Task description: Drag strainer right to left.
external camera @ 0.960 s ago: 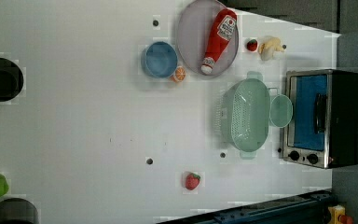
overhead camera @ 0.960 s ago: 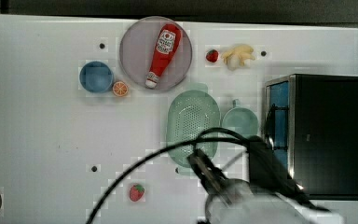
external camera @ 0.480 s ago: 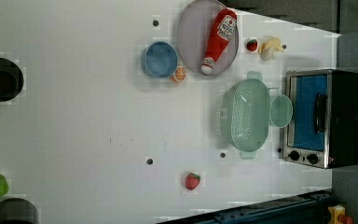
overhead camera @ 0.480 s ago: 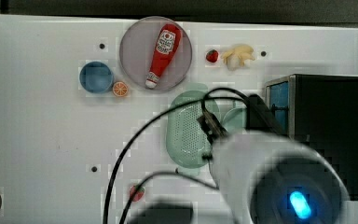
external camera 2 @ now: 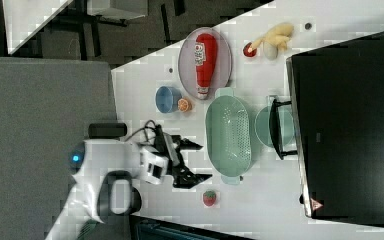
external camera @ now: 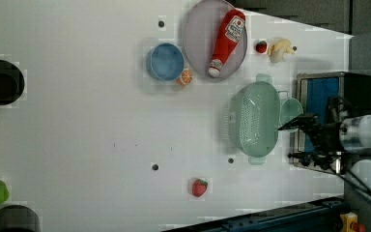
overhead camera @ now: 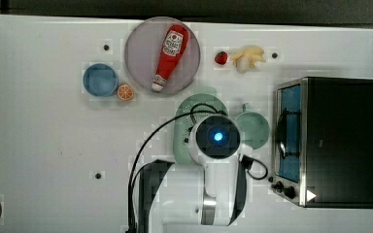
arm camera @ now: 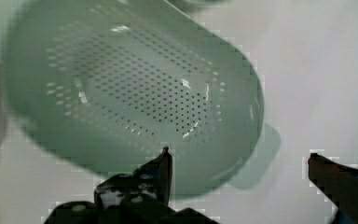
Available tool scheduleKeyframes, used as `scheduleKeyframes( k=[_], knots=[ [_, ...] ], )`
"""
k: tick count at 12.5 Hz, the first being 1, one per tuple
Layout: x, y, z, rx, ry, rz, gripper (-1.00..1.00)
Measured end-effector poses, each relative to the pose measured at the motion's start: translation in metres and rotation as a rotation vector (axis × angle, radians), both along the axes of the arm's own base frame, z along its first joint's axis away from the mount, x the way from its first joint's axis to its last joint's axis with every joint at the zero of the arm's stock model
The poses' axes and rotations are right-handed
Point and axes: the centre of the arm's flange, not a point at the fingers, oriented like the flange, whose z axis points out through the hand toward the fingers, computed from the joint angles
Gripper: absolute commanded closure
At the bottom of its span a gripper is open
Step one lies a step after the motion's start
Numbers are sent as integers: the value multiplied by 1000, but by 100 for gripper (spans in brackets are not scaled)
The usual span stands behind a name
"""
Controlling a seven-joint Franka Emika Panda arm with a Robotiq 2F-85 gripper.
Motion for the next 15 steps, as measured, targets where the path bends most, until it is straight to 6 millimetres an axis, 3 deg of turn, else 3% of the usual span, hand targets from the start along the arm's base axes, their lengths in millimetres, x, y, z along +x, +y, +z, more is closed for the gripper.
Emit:
scheduleKeyframes(
  k=[2, 6, 10, 13, 15],
  knots=[
    [3, 6, -27, -11, -33, -87, -100],
    [35, -1, -85, -36, -129, -199, -100],
    [24, 7, -155, -47, -86, -253, -100],
    [17, 24, -186, -40, -90, -276, -100],
    [13, 41, -193, -47, -71, -259, -100]
  ],
)
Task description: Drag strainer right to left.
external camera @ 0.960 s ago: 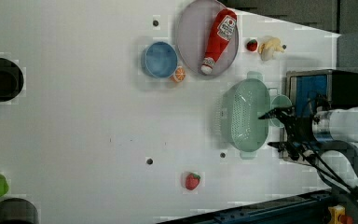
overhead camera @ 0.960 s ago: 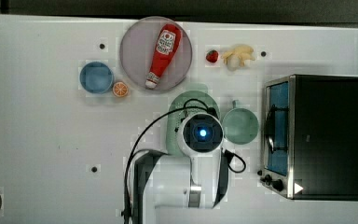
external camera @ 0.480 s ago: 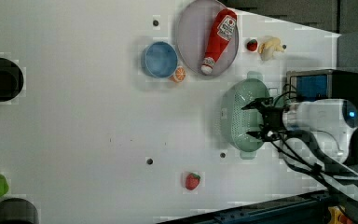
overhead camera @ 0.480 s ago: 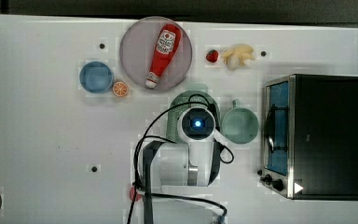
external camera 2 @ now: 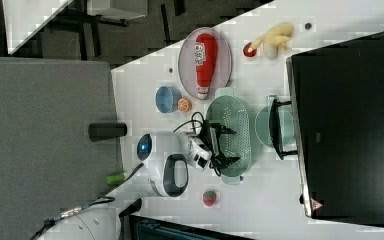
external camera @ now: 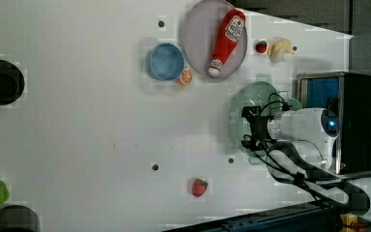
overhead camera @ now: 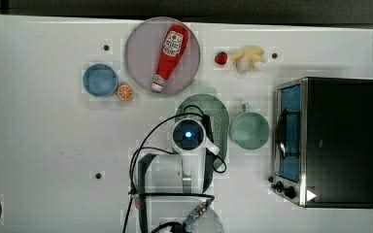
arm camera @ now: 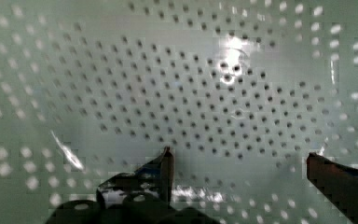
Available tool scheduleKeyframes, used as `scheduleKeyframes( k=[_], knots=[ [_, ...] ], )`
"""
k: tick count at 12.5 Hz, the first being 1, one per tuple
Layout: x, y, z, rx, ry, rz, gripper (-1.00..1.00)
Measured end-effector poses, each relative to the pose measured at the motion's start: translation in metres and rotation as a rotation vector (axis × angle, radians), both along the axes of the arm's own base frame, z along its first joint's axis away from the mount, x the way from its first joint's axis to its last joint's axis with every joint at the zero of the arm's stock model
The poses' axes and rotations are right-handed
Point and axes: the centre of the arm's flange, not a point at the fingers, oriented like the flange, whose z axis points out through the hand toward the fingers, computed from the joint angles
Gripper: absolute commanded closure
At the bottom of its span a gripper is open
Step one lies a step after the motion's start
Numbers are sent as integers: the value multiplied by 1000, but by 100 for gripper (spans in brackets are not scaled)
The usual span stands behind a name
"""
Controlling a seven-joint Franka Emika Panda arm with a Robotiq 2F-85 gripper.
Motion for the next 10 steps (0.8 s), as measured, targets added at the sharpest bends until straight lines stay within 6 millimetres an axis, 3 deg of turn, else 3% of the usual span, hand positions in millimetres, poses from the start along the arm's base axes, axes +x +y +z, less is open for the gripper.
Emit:
scheduleKeyframes(
  k=[4, 7, 10],
  knots=[
    [9, 32, 18, 23, -46, -17, -100],
    [4, 49, 19, 9, -43, -22, -100],
    [7, 84, 18, 16, -53, -57, -100]
  ],
)
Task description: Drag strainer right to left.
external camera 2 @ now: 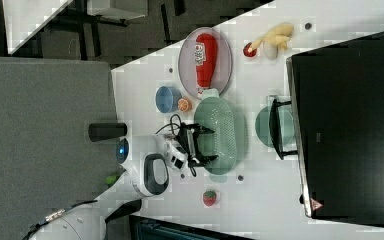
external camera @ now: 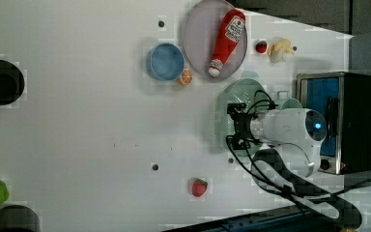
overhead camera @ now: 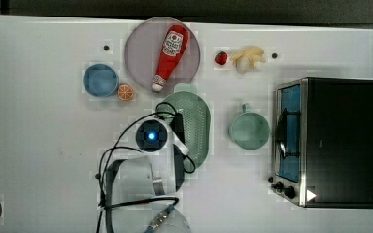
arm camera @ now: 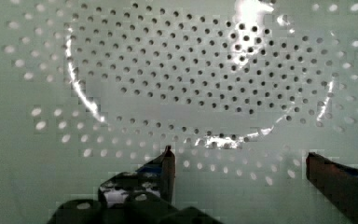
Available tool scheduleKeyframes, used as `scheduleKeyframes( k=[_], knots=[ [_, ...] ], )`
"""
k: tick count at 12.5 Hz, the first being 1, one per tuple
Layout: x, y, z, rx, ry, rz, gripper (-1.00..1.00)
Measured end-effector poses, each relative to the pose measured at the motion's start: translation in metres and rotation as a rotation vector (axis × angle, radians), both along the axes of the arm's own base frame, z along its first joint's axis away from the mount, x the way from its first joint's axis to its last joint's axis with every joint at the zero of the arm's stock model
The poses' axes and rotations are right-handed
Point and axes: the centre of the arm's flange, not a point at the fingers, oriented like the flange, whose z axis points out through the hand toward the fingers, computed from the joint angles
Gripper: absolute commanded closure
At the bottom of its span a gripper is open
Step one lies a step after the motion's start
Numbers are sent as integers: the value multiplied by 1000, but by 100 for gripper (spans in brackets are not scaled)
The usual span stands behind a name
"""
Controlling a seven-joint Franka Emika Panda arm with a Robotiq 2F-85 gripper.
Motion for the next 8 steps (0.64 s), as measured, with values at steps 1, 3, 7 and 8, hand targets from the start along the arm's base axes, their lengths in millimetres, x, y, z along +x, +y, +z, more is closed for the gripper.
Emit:
scheduleKeyframes(
  k=[1, 3, 7, 8],
  knots=[
    [2, 15, -2, 6, -6, 4, -100],
    [0, 42, -1, 8, -13, -18, -100],
    [-23, 105, -9, -2, 8, 34, -100],
    [-24, 120, -8, 9, 10, 20, -100]
  ],
)
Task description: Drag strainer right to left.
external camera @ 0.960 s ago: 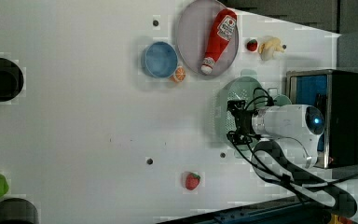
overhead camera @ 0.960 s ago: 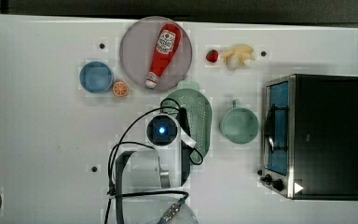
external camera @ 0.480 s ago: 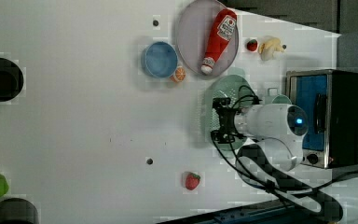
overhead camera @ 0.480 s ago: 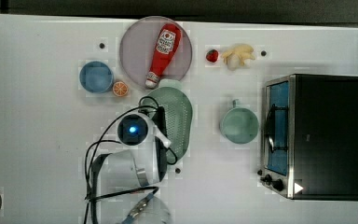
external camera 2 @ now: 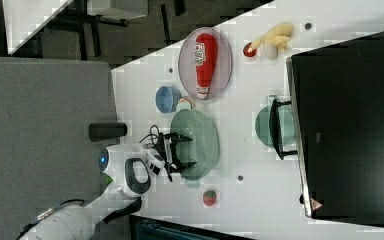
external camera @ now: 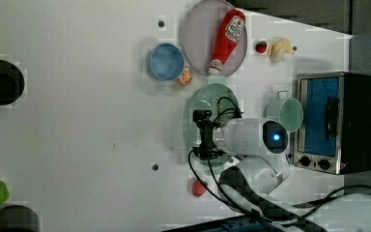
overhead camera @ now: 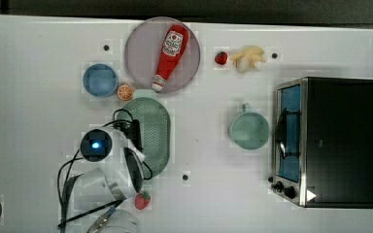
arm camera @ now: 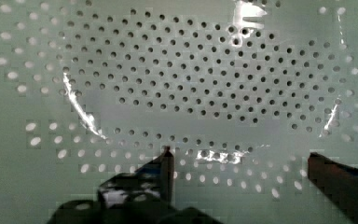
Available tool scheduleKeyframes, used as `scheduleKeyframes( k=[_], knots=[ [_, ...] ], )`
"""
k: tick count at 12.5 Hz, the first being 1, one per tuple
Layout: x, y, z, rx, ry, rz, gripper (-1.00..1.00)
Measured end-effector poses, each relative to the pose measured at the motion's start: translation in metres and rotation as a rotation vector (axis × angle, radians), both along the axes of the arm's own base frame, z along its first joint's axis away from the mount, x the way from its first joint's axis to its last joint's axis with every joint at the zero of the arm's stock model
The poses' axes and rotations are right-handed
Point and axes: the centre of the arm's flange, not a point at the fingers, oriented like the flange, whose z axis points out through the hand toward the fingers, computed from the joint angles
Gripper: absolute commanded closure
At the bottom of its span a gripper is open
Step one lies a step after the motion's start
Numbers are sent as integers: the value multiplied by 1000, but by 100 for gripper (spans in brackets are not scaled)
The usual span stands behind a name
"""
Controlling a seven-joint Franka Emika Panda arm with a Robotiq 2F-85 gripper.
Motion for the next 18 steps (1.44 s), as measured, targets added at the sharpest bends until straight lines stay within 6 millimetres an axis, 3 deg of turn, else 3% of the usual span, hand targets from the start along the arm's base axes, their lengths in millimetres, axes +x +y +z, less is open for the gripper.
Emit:
scheduleKeyframes(
  k=[3, 10, 13, 18],
  knots=[
    [7, 21, -5, -10, 10, 3, -100],
    [48, 69, 11, 43, 5, -52, -100],
    [63, 97, 6, 64, -10, -60, -100],
    [50, 149, -12, 83, 13, -156, -100]
  ],
)
